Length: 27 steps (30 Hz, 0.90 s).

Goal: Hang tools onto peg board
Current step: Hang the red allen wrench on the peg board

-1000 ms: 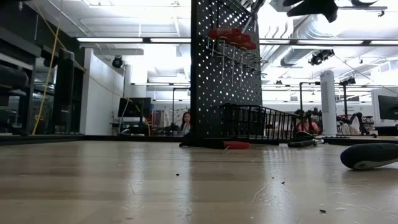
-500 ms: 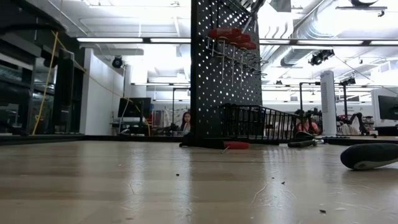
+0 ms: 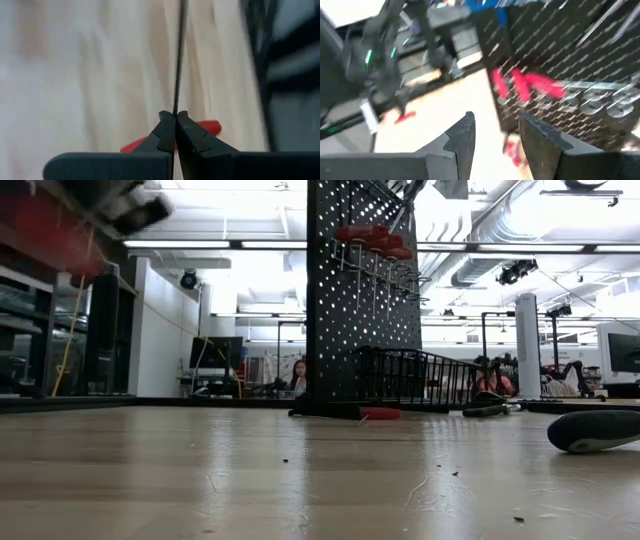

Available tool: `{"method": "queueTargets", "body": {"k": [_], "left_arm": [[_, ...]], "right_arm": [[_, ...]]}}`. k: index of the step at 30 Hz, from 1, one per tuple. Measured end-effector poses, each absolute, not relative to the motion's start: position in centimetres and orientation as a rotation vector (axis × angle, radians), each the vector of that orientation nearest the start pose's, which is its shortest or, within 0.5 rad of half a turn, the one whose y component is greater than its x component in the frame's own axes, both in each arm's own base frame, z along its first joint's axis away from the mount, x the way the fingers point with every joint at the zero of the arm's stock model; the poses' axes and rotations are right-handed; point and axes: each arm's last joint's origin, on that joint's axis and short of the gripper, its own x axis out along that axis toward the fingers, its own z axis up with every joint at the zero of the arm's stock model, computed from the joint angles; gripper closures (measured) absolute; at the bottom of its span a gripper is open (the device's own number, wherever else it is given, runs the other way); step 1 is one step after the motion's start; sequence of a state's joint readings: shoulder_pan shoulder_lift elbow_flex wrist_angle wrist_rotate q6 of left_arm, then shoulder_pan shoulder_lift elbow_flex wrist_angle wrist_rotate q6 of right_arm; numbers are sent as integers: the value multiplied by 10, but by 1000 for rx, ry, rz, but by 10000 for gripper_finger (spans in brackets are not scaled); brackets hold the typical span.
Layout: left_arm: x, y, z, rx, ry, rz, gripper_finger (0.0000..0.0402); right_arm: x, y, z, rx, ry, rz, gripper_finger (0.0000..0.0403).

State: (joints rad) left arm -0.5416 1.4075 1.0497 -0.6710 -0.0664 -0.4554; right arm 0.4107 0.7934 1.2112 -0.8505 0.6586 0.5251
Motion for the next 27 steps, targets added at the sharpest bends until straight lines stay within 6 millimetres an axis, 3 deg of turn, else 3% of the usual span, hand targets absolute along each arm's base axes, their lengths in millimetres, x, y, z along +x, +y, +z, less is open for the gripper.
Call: {"method": "queueTargets", "body": {"k": [4, 9, 13, 16, 21, 27], "left_arm": [[246, -117, 298, -198, 871, -56, 401], [261, -83, 343, -390, 641, 69, 401], [276, -53, 353, -828, 640, 121, 401], [286, -36, 354, -1105, 687, 34, 401], [297, -26, 372, -1269, 577, -166, 401], [300, -15, 379, -1328, 515, -184, 401]], "right_arm": [[127, 41, 394, 332, 361, -244, 258], [164, 64, 384, 256, 295, -136, 258], [200, 86, 382, -4, 254, -71, 258], [226, 103, 377, -257, 291, -70, 258], [263, 128, 376, -584, 341, -97, 258], [307, 144, 384, -915, 413, -256, 258]]}}
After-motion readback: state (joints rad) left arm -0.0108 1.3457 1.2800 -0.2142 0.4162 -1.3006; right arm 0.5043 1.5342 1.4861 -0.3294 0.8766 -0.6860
